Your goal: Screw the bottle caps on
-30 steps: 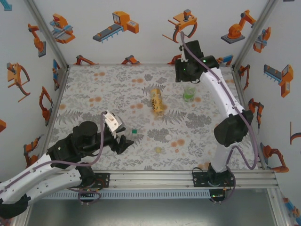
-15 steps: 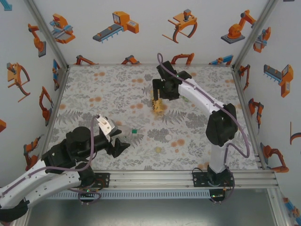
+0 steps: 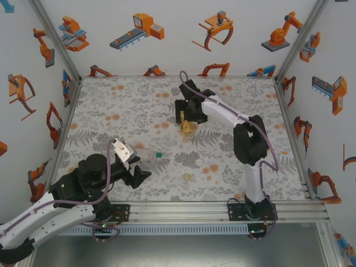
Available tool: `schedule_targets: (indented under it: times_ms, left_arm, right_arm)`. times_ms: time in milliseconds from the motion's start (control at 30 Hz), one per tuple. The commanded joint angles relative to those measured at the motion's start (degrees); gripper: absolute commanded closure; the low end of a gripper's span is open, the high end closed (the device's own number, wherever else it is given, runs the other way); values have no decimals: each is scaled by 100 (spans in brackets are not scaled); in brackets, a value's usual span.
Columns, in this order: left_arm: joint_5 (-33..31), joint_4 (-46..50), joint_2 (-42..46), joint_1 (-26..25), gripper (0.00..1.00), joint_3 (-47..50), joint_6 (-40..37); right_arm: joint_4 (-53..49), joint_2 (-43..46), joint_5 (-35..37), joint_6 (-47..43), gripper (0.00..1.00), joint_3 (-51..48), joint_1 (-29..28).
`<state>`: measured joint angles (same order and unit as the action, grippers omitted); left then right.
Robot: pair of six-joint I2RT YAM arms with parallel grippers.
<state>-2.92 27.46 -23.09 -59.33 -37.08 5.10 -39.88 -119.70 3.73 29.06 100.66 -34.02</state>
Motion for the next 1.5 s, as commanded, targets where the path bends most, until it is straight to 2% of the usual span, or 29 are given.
schedule_targets:
  times_ms: [0,300,767,900,1033,1233,1467]
  left_arm:
    - [-81,46,45,-25,32,32,115]
    - [-128,274,87,-20,30,-63,8]
    - [-180,415,212,-24,30,-148,-26]
    - [-196,467,201,-26,29,-204,-49]
    - [-244,497,201,-25,29,-248,-77]
    - [-327,450,199,-26,29,-247,-97]
    - [-341,204,68,-25,29,-191,-88]
  right_arm:
    - [110,-175,31,119,12,58,-52]
    - [159,-673,27,39,17,238,-46]
    - [130,-692,-29,9,44,178,-52]
    - [110,-570,-39,-26,49,140,-50]
    - [60,-300,-56,-83,54,1,-52]
    - [114,440,-350,-298,66,-765,-52]
    - [-176,1456,-377,-1578,72,-1644,-52]
